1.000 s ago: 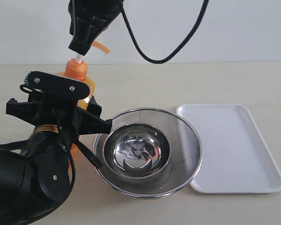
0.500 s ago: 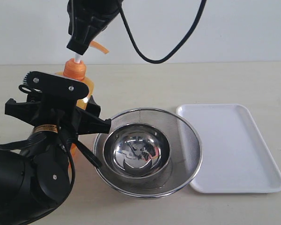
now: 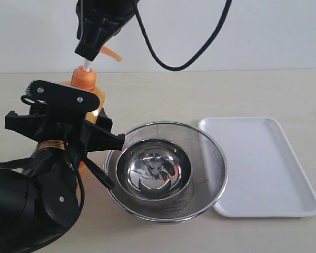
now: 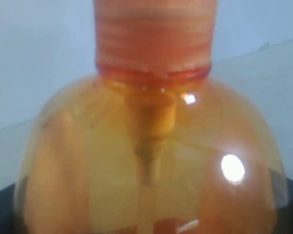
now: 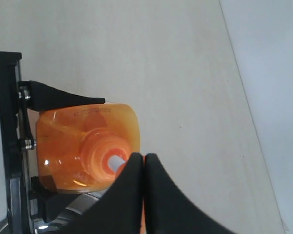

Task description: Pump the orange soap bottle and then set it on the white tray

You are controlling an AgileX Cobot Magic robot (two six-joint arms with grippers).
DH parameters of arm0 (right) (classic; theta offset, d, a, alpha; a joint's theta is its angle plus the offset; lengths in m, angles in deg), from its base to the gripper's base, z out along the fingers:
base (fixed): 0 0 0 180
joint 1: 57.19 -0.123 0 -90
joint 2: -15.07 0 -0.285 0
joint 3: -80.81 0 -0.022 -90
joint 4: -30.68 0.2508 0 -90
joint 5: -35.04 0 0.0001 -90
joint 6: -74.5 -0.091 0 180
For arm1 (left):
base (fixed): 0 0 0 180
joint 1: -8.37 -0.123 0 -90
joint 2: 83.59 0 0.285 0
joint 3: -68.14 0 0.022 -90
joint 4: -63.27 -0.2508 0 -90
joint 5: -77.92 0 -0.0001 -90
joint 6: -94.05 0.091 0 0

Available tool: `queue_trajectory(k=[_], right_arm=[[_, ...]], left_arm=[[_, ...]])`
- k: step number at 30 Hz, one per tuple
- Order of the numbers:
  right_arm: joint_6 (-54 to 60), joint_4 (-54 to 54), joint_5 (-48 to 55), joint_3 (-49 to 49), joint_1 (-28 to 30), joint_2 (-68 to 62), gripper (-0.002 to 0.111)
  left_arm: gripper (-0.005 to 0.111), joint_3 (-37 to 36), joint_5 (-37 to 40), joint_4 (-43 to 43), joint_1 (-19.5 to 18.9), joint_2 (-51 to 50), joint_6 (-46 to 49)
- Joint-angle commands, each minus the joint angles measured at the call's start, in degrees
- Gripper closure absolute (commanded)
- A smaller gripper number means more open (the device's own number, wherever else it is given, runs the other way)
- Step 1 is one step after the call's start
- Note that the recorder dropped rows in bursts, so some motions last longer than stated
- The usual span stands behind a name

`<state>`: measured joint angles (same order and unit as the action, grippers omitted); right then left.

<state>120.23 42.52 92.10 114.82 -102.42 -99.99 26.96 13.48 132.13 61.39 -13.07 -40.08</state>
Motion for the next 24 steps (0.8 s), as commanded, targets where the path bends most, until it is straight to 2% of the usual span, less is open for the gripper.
queue_trajectory(k=[1,24], right_arm=[[-0.29,1.50,4.61,-2.08,-0.40,-1.41,0.108],[-0.19,1.30,3.26,-3.51,-0.40,-1.41,0.108]], left_arm=[[0.102,0.68,-3.17,-2.34,0.24,0.28,-0.03],[0.102,0.68,-3.04,-2.49,0.24,0.28,-0.03]])
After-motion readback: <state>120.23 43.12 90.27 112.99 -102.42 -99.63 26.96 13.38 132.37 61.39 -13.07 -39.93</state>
